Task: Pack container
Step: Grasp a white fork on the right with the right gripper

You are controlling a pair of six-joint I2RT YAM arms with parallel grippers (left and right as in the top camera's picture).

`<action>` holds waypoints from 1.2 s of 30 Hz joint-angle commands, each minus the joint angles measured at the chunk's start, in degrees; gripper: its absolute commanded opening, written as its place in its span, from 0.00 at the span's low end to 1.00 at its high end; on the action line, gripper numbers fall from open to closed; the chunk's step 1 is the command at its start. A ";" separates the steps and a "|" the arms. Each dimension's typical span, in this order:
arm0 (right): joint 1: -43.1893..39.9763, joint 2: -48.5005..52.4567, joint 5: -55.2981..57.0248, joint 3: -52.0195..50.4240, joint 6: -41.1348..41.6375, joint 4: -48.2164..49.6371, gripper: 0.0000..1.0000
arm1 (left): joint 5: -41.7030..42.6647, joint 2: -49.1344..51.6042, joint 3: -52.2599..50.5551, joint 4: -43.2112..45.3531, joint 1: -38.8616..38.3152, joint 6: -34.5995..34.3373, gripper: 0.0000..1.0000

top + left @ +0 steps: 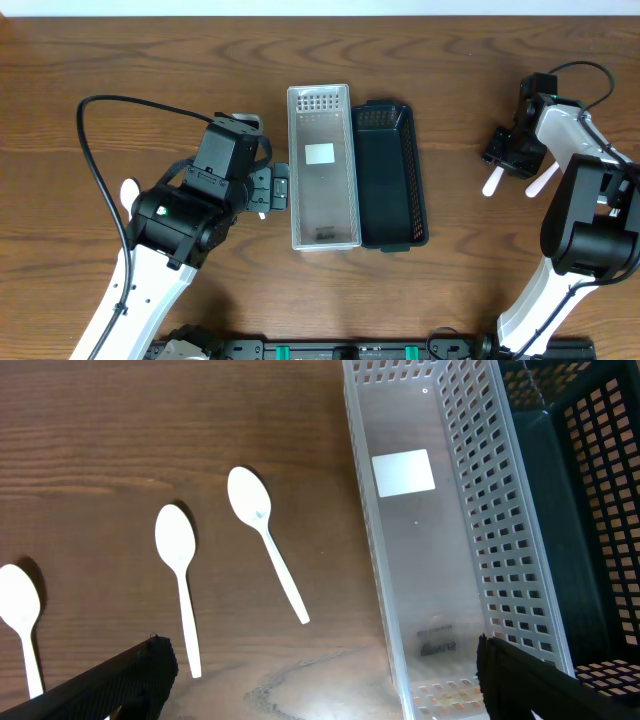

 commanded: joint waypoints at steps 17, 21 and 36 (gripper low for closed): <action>-0.37 1.07 -0.20 0.07 -0.70 1.99 0.08 | -0.70 0.22 0.79 -0.26 0.24 -0.31 0.98; -0.37 1.01 -0.20 0.11 -0.72 2.08 0.01 | -0.70 0.22 0.79 -0.26 0.24 -0.28 0.98; 10.38 -22.47 -1.64 0.37 -1.97 -5.11 0.01 | -0.70 0.22 0.79 -0.26 0.24 -0.28 0.98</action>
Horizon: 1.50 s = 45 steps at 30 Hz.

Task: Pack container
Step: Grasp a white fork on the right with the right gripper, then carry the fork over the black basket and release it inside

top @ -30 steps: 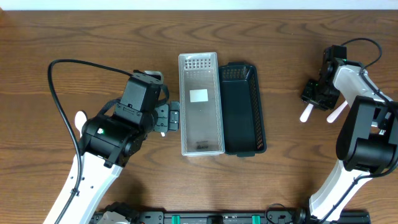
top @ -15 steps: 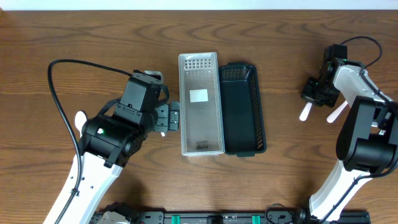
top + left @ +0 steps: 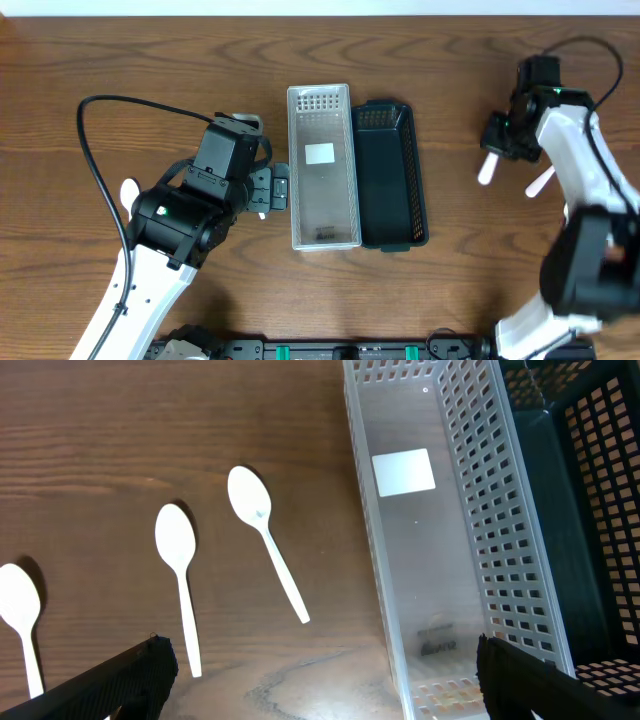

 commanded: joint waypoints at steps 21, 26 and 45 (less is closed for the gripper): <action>29.24 3.34 -4.28 0.15 1.42 -1.07 0.21 | -0.70 0.22 0.79 -0.20 0.24 -0.28 0.98; 28.52 1.11 -4.24 2.38 -2.21 -0.76 0.50 | -0.70 0.22 0.79 -0.20 0.24 -0.26 0.98; -14.47 -5.64 -3.87 10.86 2.82 -5.25 0.69 | -0.70 0.22 -0.13 -0.37 0.24 -0.28 0.98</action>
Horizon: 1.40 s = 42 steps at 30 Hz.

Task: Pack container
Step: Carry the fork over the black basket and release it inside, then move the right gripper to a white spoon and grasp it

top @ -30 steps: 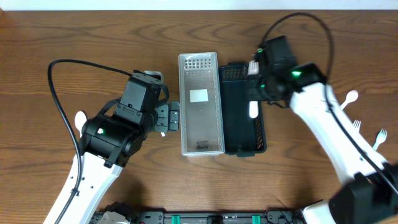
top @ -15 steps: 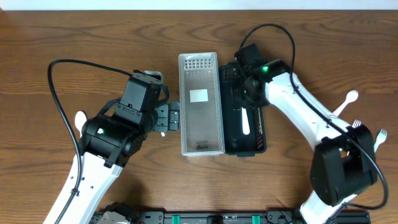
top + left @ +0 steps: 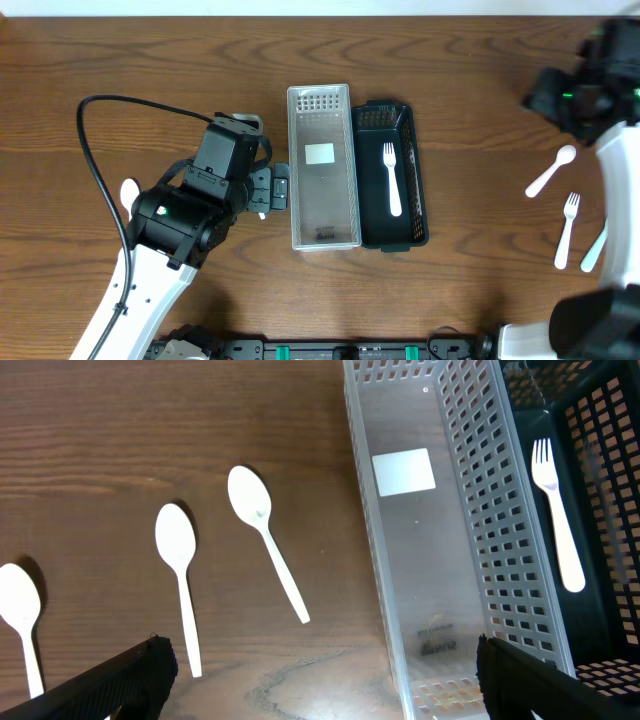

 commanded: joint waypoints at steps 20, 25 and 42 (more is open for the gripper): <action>-15.28 26.60 -1.62 -0.79 -0.24 11.45 0.78 | -0.70 0.22 -0.13 -0.42 0.24 -0.28 0.98; -15.23 27.26 -1.01 -0.66 -0.81 13.44 0.80 | -0.70 0.22 -0.13 -0.42 0.24 -0.28 0.98; -15.23 30.08 3.37 -0.68 -2.32 14.86 0.80 | -0.70 0.22 -0.13 -0.72 0.24 -0.31 0.98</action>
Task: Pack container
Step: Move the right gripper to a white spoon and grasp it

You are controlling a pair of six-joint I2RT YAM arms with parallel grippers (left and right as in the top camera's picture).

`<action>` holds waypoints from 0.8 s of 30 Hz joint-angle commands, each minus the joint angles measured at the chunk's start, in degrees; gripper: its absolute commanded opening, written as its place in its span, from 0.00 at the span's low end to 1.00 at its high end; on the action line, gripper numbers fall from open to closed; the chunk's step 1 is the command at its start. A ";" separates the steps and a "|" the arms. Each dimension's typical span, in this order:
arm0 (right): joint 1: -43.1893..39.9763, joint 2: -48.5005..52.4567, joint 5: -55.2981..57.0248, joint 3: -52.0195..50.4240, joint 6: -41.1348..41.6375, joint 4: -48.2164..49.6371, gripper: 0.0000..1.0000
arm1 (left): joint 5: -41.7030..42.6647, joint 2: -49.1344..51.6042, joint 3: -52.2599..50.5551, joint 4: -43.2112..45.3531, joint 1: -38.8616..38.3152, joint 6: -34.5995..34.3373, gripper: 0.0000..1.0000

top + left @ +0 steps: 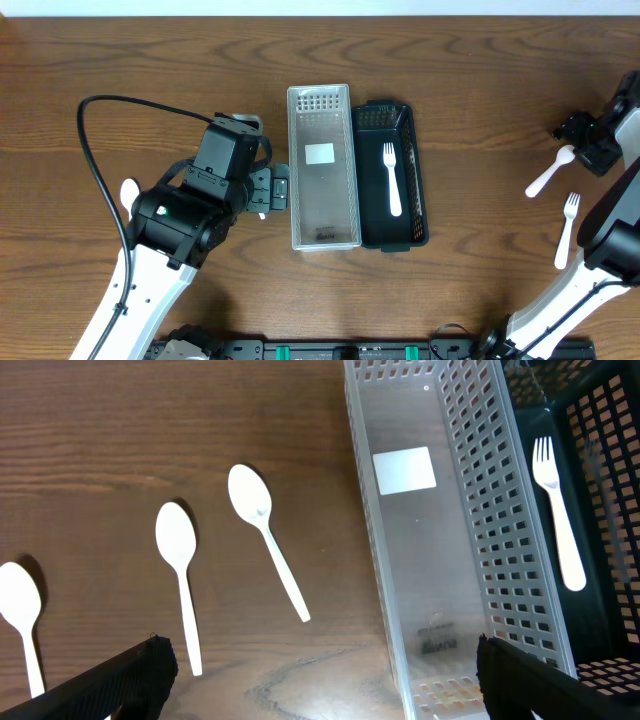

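Observation:
A clear perforated basket [323, 205] stands mid-table with a black basket [372, 190] touching its right side. One white fork [390, 178] lies lengthwise in the black basket [600, 480]; the fork [556, 510] also shows in the left wrist view. Three white spoons [265, 550] lie on the wood left of the clear basket [430, 560]. My left gripper [272, 190] hovers open beside that basket, with its fingertips [120, 675] wide apart and nothing between them. My right gripper [590, 140] is at the far right by the bowl of a white spoon [545, 172], and its fingers look parted.
A second white fork [567, 228] lies near the right edge, below the spoon. The left arm's black cable [95, 170] loops over the left half of the wooden table [470, 300]. Part of another spoon [128, 192] shows beside the left arm.
My right gripper has moved from the top right corner down to the bowl of the white spoon at the right edge. The fork still lies in the black basket. The left arm has not moved.
My right gripper was shut on a white fork among the utensils at the right, and both baskets were empty. Then it held the fork a little higher up the table. Then the fork lay in the black basket with the gripper far right. Now the gripper is at the spoon.

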 commanded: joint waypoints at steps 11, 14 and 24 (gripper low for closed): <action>-0.74 6.08 0.90 0.22 -2.93 0.48 0.80 | -0.70 0.22 -0.13 -0.63 0.24 -0.31 0.98; -0.74 6.86 0.55 0.22 -3.02 0.33 0.79 | -0.70 0.22 -0.13 -0.63 0.24 -0.28 0.98; -0.72 6.93 0.31 0.22 -3.02 -0.57 0.55 | -0.70 0.22 -0.13 -0.57 0.24 -0.28 0.98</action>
